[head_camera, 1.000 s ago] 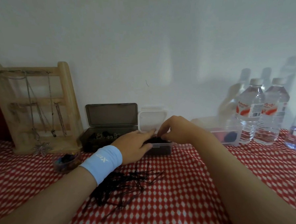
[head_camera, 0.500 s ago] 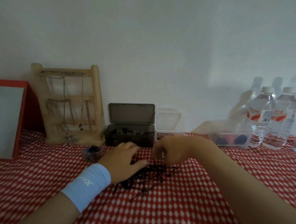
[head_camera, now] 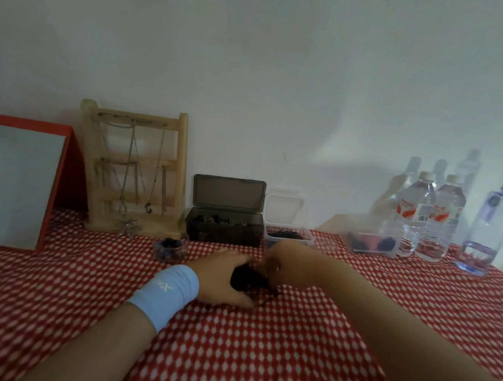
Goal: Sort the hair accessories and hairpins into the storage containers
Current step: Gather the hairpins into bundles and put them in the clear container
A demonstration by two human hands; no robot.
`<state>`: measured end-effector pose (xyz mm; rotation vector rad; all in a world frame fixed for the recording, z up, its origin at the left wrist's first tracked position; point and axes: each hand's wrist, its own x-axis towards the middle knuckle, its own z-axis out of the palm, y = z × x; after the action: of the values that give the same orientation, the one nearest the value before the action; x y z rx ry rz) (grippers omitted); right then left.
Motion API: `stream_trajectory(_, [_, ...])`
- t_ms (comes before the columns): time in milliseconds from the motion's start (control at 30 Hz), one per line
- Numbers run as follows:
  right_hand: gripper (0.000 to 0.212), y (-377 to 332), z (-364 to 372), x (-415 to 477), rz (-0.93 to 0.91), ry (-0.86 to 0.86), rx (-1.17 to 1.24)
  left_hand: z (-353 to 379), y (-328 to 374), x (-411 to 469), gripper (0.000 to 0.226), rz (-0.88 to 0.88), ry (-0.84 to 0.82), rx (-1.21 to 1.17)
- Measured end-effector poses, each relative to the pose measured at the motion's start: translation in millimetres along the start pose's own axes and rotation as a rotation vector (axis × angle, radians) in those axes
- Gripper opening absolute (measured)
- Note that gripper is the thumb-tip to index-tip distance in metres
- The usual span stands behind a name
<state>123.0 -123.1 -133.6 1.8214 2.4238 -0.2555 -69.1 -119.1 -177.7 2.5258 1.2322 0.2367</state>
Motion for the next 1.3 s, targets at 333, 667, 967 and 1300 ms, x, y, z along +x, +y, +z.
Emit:
stream_trajectory(333, [0.034,15.2,5.8,-21.2,0.045,0.005,-0.021,8.1,3.1,2.6,0.087,-0.059,0.030,0.074])
stream_trajectory(667, [0.098,9.7,-0.4,-9.0,-0.170,-0.080,-0.017,-16.7,-2.2,-3.6,0.098,-0.092,-0.070,-0.005])
stream_trajectory(967, [0.052,-7.5,1.7,19.1,-0.391,0.008,-0.016,-16.3,-11.9,-3.0,0.043,-0.101,-0.020,-0.040])
stream_trajectory(1300, [0.049,-9.3,2.3,35.6,-0.473,-0.026,0.016,-29.5,-28.4,-11.7,0.060,-0.176,-0.047,-0.083])
